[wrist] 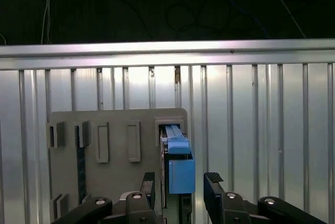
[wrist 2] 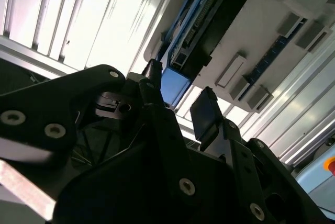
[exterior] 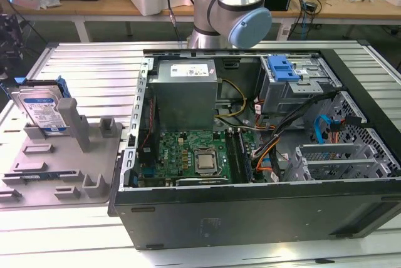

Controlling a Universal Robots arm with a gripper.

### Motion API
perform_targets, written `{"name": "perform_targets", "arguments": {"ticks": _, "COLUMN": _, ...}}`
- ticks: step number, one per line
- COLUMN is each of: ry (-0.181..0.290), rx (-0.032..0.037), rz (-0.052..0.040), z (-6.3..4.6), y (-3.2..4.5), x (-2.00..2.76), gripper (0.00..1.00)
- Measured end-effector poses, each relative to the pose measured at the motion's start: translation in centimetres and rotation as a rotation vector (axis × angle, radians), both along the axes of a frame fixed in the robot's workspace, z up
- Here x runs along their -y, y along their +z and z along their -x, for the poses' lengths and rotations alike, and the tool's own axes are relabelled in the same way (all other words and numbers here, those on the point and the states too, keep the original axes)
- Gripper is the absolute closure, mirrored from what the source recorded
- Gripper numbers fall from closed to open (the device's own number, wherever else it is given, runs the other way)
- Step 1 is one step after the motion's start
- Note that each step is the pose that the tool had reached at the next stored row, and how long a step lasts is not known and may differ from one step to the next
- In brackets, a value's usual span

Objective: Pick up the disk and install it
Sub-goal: 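Pick up the disk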

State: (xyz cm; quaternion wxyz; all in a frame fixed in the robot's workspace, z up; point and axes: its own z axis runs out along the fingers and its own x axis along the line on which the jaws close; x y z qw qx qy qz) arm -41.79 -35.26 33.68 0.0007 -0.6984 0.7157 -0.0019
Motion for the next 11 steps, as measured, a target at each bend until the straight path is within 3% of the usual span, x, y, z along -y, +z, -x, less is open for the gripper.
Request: {"name": "perform_targets", "arguments": {"ticks": 11, "ry": 0.0, "rx": 0.0, "rz": 0.0006, "z": 0.05, "y": -0.97, "x": 0.0, "gripper": 0.5}}
